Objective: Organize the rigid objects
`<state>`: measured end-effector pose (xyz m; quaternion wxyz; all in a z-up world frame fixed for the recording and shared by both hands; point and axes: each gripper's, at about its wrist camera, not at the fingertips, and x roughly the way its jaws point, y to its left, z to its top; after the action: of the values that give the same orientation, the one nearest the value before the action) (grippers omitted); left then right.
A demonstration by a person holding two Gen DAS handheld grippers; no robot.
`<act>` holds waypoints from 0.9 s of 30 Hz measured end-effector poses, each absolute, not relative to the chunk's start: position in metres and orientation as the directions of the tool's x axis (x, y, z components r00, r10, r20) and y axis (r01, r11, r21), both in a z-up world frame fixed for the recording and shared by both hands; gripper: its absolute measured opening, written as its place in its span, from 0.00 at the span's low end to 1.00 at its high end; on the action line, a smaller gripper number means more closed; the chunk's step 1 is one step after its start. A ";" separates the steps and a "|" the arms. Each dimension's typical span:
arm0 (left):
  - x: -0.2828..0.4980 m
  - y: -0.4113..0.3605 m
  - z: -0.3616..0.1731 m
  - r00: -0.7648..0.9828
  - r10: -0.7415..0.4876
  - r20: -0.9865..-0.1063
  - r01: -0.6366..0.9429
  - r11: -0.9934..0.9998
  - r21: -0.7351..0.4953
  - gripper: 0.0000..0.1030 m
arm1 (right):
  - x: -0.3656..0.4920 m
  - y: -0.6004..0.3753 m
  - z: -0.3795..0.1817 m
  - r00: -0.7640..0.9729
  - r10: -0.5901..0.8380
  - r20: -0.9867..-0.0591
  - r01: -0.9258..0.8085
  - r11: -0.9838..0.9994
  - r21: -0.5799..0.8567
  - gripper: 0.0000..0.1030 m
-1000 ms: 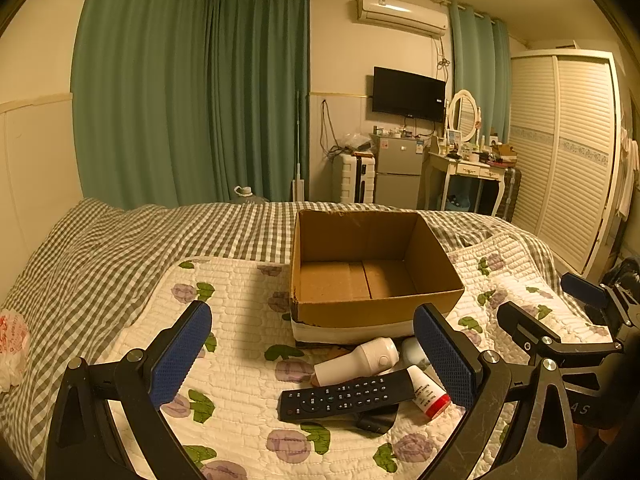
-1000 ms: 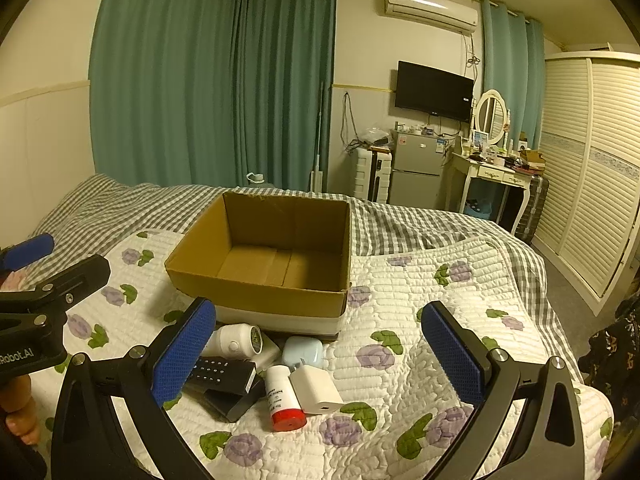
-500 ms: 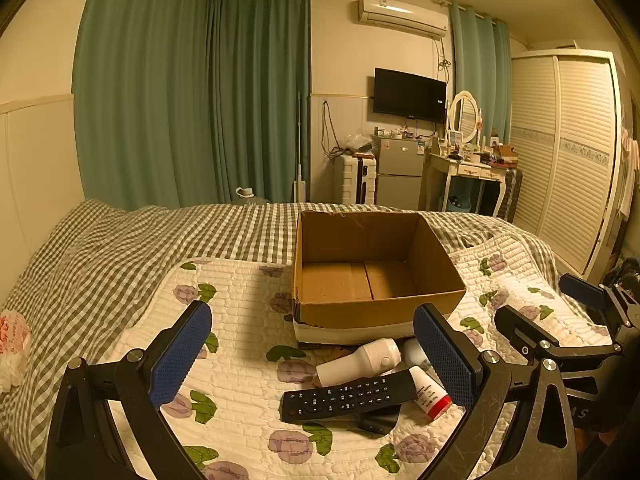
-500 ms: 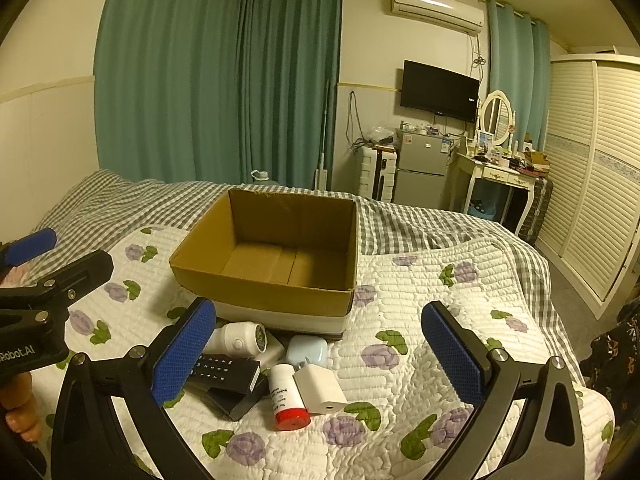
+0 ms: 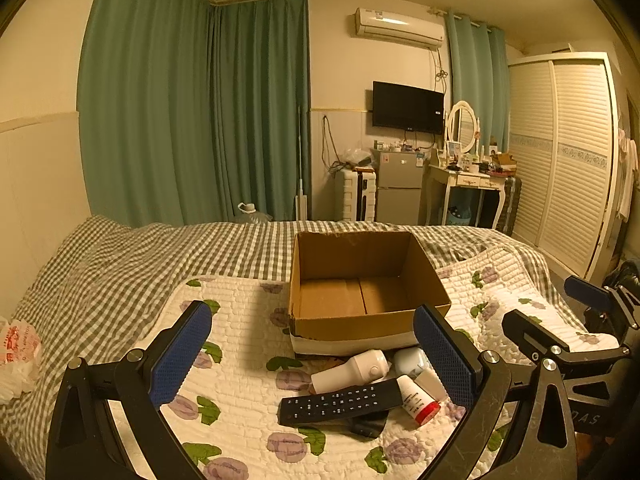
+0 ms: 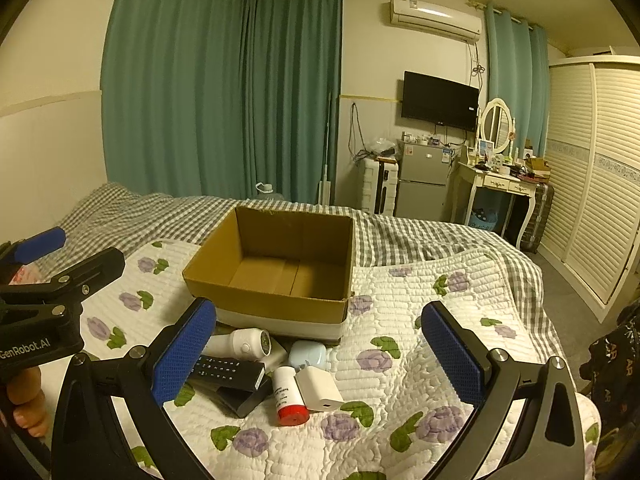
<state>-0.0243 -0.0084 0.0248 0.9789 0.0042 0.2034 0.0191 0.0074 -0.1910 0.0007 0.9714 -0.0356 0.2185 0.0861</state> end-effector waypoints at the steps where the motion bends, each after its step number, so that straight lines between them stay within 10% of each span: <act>1: -0.025 -0.010 0.025 0.916 0.041 -0.398 -0.037 0.999 0.017 1.00 | 0.006 -0.192 0.002 0.891 0.153 -0.428 -0.183 0.983 -0.030 1.00; 13: 0.009 -0.006 -0.043 0.824 0.096 -0.558 -0.078 0.995 0.055 1.00 | 0.026 -0.191 -0.041 0.828 0.165 -0.536 -0.225 0.973 -0.048 0.99; 27: 0.039 -0.002 -0.112 0.700 0.183 -0.690 -0.090 0.981 0.169 1.00 | 0.102 -0.143 -0.158 0.517 0.232 -0.824 -0.402 0.915 0.005 0.33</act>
<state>0.0388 -0.0020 -0.1120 0.9199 0.0613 0.3802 0.0741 0.1018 -0.1432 -0.1582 0.8660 -0.0933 0.4557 0.1833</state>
